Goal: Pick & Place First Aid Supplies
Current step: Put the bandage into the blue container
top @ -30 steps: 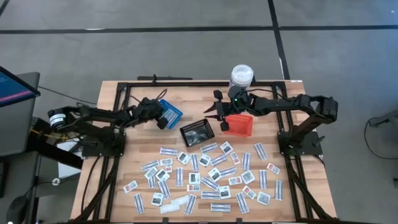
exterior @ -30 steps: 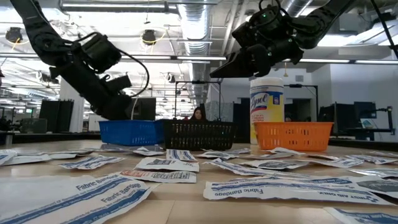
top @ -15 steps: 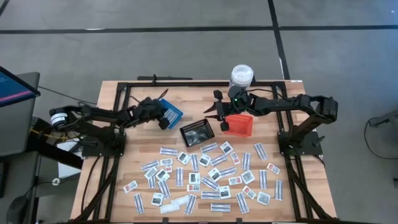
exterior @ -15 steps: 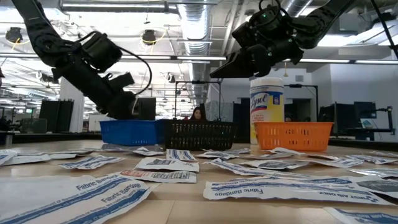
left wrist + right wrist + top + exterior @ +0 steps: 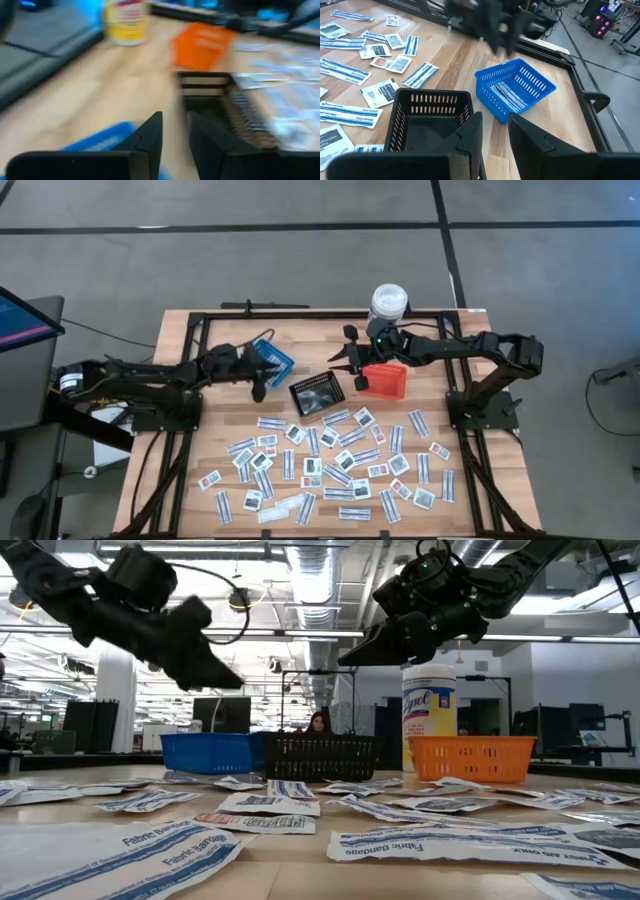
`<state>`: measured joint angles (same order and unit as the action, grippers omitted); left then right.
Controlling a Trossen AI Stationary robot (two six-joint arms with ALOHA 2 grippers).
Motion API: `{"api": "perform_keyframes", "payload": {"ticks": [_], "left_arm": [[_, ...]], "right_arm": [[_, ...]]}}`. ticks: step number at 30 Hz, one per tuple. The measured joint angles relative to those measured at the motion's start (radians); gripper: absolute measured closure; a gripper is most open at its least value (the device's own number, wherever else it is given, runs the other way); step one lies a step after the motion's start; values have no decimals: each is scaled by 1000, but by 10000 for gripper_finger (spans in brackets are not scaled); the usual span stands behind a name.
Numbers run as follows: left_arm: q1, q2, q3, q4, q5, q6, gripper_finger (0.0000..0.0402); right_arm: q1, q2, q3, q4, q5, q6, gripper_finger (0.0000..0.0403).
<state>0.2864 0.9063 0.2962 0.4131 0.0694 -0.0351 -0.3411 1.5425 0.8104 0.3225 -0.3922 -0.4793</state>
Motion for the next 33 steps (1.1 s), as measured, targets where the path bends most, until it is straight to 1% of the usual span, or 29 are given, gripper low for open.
{"api": "perform_keyframes", "payload": {"ticks": [3,5,8,11,17,21,25,29,33], "left_arm": [[-82,3,0,-14,57,-67,304],[-143,27,0,-30,63,-100,305],[-230,88,0,-31,64,-109,306],[-281,164,0,-31,67,-73,304],[-287,294,0,-30,74,-83,286],[-286,341,0,-25,140,-96,272],[-285,383,0,-25,131,-100,266],[-286,418,3,-11,107,-94,273],[-285,446,5,-7,109,-93,297]], "right_arm": [[0,0,0,0,0,0,316],[0,0,0,0,0,0,316],[0,0,0,0,0,0,316],[0,0,0,0,0,0,316],[0,0,0,4,0,-1,316],[0,0,0,5,0,-1,316],[0,0,0,6,0,-2,316],[0,0,0,6,0,-1,316],[0,0,0,4,0,-1,316]]}}
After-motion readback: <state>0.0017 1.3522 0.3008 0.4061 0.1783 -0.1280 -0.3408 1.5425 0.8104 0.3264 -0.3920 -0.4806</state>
